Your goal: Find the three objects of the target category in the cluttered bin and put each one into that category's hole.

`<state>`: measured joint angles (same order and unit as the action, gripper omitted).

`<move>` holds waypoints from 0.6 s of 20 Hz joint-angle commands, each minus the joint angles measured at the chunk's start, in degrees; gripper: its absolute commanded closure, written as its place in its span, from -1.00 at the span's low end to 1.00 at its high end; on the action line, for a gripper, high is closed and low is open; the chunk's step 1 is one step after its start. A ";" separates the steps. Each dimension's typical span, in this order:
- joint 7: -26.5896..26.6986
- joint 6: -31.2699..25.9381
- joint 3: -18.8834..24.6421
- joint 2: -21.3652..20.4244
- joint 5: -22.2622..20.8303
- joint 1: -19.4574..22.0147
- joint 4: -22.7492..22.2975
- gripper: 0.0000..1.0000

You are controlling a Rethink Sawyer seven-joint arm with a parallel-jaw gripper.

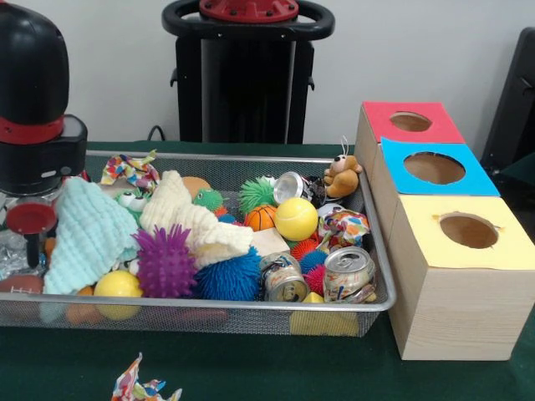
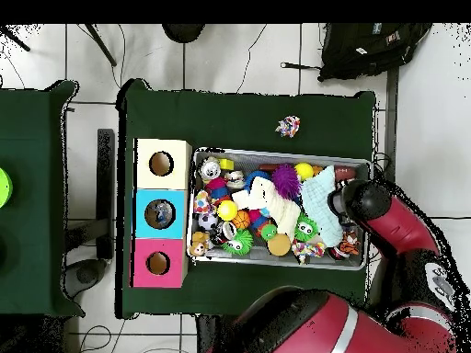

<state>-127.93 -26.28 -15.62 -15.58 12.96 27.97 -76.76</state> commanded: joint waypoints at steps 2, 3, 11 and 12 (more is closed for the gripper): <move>-3.48 0.09 3.19 -2.56 -2.79 -3.04 -4.31 1.00; -3.65 -0.06 2.99 -2.86 -2.76 -3.36 -4.47 1.00; -4.47 -2.63 1.48 -5.27 -2.33 -5.44 -5.60 1.00; -4.60 -3.22 1.21 -5.63 -2.26 -5.70 -5.69 1.00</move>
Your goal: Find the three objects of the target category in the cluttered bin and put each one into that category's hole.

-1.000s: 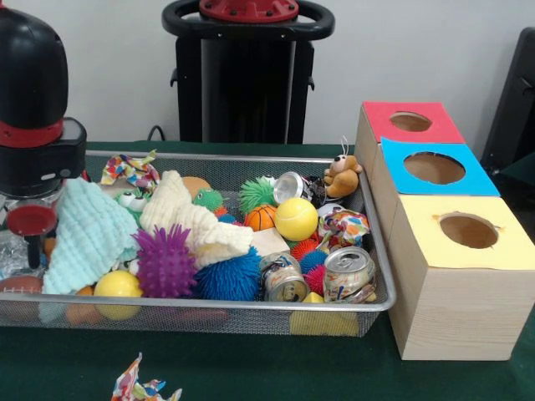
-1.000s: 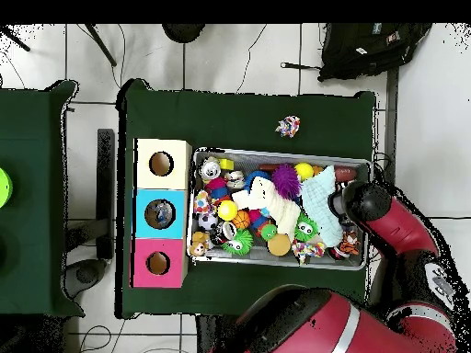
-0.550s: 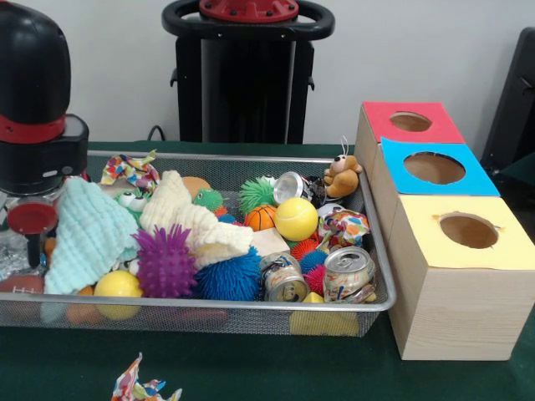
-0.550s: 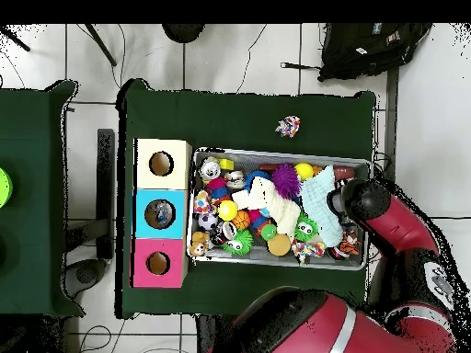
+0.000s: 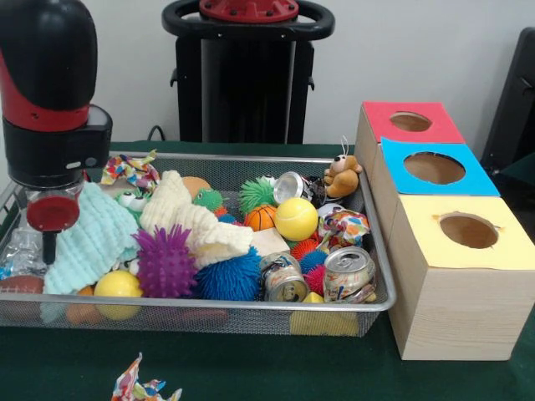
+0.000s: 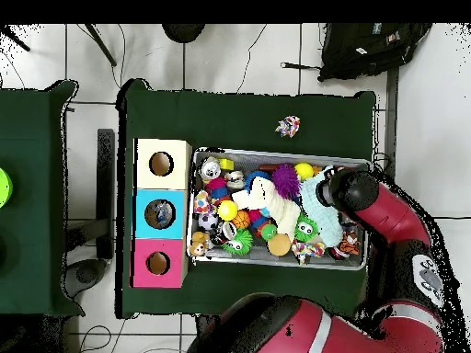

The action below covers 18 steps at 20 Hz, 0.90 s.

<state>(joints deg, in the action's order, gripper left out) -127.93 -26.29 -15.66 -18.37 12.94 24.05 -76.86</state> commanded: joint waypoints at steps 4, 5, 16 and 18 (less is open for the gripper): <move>-4.86 -6.88 -0.39 -5.47 -2.20 -3.27 -6.17 1.00; -4.91 -7.45 -0.69 -5.92 -2.17 -3.56 -6.23 1.00; -3.11 -9.94 -1.95 -6.71 -2.73 -3.17 -4.07 1.00; -2.71 -8.24 -1.64 -5.19 -2.98 -2.45 -3.17 1.00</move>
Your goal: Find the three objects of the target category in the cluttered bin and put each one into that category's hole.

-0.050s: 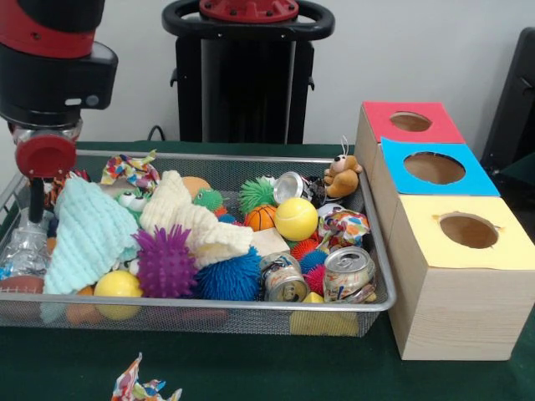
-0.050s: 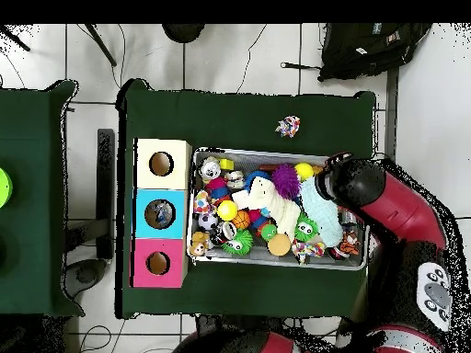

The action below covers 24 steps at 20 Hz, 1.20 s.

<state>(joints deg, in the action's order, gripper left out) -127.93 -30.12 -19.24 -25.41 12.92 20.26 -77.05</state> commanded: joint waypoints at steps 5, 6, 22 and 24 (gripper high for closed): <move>0.31 -4.00 2.98 3.57 -4.03 3.64 -0.99 -1.00; 0.40 -3.15 3.28 3.49 -4.01 3.94 -1.30 -1.00; 1.32 1.42 9.81 3.70 -4.90 7.64 -3.74 -1.00; 0.90 1.11 10.36 3.13 -4.65 7.75 -4.58 -1.00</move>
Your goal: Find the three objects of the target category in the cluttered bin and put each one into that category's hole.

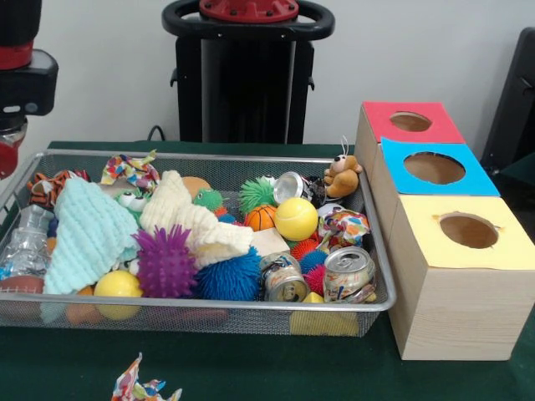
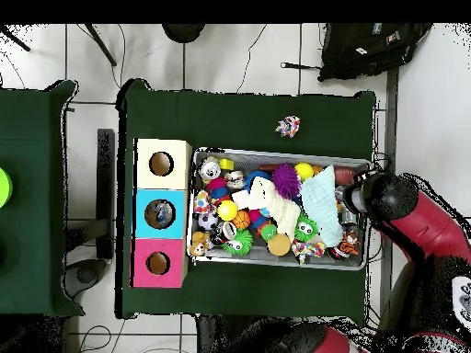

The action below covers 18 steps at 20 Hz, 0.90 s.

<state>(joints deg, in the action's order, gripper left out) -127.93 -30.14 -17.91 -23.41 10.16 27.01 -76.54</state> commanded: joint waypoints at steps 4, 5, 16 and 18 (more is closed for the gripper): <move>-0.43 -4.07 9.81 -0.49 -0.25 0.74 -6.15 -1.00; -0.82 -4.61 9.73 -0.71 -0.16 0.56 -6.31 -1.00; -1.67 -1.79 12.90 0.42 0.36 1.56 -7.54 -1.00; -1.42 -1.18 13.27 0.81 -0.08 1.88 -7.45 -1.00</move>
<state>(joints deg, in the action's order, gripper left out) -127.93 -30.14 -12.63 -24.01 9.85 27.49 -77.24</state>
